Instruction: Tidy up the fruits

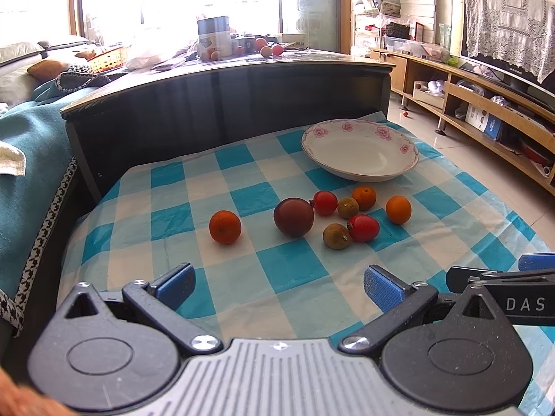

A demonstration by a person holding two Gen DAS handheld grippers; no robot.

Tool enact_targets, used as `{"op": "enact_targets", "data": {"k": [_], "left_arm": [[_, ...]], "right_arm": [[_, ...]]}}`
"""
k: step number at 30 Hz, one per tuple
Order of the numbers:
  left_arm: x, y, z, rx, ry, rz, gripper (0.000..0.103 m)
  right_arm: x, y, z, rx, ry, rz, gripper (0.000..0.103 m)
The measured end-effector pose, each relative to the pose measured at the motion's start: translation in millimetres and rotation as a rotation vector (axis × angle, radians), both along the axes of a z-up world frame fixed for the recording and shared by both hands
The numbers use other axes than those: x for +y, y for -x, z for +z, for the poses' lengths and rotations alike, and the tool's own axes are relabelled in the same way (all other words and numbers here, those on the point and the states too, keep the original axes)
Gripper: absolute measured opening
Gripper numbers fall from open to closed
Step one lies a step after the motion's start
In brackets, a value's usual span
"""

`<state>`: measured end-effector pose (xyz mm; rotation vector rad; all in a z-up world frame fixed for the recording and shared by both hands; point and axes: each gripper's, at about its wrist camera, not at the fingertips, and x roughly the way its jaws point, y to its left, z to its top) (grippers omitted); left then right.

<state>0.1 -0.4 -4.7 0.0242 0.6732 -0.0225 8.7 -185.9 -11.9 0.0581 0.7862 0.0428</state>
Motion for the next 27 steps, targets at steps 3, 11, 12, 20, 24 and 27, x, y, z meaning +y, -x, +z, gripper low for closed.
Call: {"op": "enact_targets", "data": {"k": [3,11,12,20,24,27], "left_arm": [[0,0,-1,-0.006,-0.009,-0.003,0.103],[3,-3,-3,-0.006,-0.003,0.003,0.103],[3,-4,-3,-0.005,-0.003,0.003,0.103],[7,-11,-2,-0.014,-0.011,0.007,0.103],[9,-18,-2,-0.017,-0.025,0.003,0.103],[11,-25,-1,-0.019,-0.039,-0.005,0.103]], "right_arm": [[1,-2,-1,0.008,-0.005,0.001,0.090],[3,-7,-4,0.018,-0.014,0.009,0.089],[4,-8,-4,0.018,-0.015,0.009,0.089],[7,-18,-4,0.020,-0.032,0.047,0.087],[11,-27,-4,0.022,-0.039,0.084,0.083],[15,-37,-4,0.026,-0.050,0.119,0.079]]}}
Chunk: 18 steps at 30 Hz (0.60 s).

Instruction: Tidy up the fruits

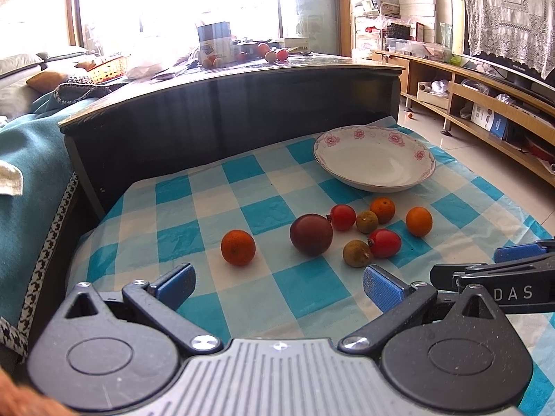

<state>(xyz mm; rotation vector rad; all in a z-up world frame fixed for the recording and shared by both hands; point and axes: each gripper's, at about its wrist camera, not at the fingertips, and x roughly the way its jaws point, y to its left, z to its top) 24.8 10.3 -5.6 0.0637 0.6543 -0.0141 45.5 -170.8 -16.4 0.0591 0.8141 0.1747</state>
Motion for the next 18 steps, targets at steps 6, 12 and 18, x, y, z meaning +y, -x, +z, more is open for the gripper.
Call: {"op": "enact_targets", "data": {"k": [6,12,18], "left_arm": [[8,-16,-4,0.024,-0.023,-0.039,0.103],[15,-38,-10,0.044,-0.069,-0.124,0.103],[27,-58,-16,0.066,-0.071,-0.188,0.103]], "right_arm": [[9,-22,-4,0.019,-0.018,0.077,0.072],[19,-44,-11,0.050,-0.036,0.161,0.066],[27,-56,-17,0.057,-0.010,0.223,0.060]]}}
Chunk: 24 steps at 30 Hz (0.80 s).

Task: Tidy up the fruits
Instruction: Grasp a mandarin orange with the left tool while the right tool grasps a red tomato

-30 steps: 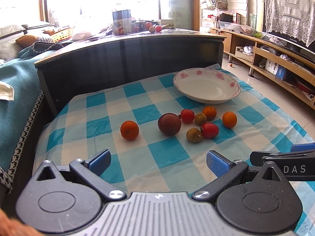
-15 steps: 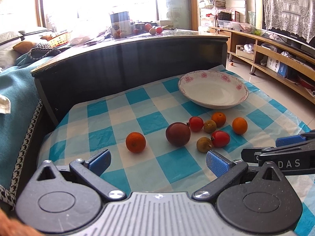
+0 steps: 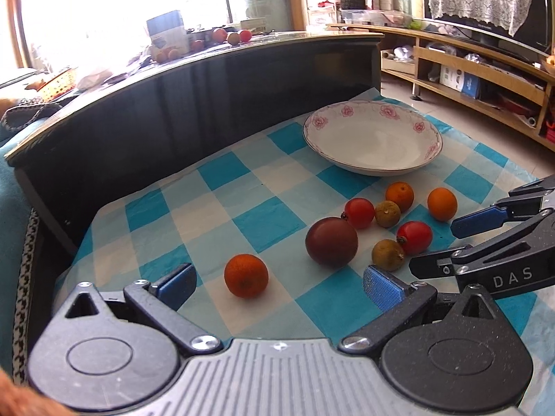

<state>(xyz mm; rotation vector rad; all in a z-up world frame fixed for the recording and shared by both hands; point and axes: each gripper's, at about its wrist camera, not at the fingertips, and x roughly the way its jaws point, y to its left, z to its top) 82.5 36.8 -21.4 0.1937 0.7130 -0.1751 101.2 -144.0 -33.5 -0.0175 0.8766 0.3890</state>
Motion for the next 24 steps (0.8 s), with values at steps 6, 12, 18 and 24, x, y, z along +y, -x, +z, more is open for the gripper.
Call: {"op": "enact_targets", "data": {"k": [6,12,18,24], "left_arm": [[13,-12,-8,0.018,0.014,-0.057,0.103],[23,-28,-21,0.058,0.047,-0.061,0.100],[23,-41,-30,0.105,0.087,-0.077,0.088],[24,-43,-32,0.120,0.094,-0.075,0.079]], "right_arm": [[5,-12,-7,0.011,0.028,0.056,0.049],[12,-17,-9,-0.017,0.063,0.139,0.044],[9,-19,-10,-0.023,0.051,0.156,0.042],[3,-19,-10,-0.037,0.058,0.172,0.030]]}}
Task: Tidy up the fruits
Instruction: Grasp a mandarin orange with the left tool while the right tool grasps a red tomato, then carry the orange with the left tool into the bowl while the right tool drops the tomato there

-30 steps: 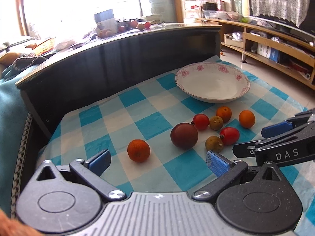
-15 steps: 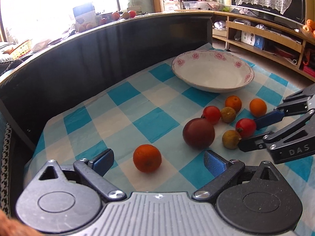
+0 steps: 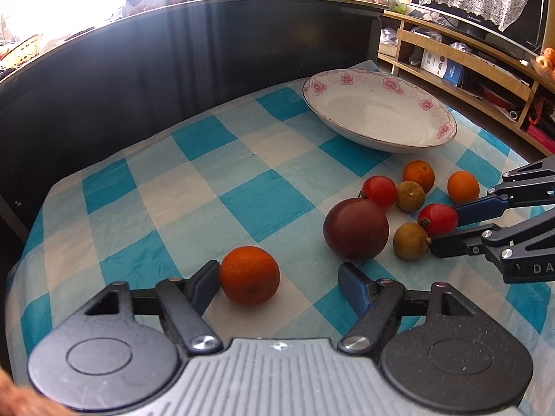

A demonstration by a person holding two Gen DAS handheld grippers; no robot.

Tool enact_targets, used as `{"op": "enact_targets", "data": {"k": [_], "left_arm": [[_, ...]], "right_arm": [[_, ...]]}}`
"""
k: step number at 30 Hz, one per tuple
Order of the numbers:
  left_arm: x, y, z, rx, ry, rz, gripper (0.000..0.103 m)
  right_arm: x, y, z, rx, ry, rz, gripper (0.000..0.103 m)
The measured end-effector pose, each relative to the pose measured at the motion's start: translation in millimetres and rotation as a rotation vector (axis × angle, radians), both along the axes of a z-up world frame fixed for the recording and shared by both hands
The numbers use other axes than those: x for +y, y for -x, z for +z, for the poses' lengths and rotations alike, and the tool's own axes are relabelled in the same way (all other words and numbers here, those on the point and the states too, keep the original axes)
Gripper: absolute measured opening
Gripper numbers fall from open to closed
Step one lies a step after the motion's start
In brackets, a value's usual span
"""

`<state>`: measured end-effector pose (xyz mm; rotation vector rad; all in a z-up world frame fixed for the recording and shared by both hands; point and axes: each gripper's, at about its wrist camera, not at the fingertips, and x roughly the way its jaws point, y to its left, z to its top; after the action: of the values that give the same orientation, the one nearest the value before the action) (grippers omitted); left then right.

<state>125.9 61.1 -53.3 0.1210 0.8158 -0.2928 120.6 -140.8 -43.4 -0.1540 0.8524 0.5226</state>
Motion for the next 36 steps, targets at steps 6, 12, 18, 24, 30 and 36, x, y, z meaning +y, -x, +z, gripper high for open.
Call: {"op": "enact_targets", "data": {"k": [6,12,18,24,30,36], "left_arm": [[6,-4,5,0.012,0.032,0.007,0.066],[8,-1,3,0.015,0.026,0.004,0.064],[5,0,4,0.009,0.005,0.005,0.059],[8,1,9,0.013,0.006,0.022,0.042],[8,3,6,0.021,-0.020,0.023,0.042],[8,6,6,0.022,-0.011,0.037,0.040]], "right_arm": [[4,-3,1,-0.018,0.017,0.011,0.027],[11,-3,-3,-0.065,0.057,0.032,0.036],[16,-5,-2,-0.051,0.063,0.026,0.027],[13,-2,1,-0.017,0.043,0.017,0.026],[10,1,3,-0.007,0.033,0.005,0.026],[7,2,4,0.010,0.021,-0.007,0.026]]}}
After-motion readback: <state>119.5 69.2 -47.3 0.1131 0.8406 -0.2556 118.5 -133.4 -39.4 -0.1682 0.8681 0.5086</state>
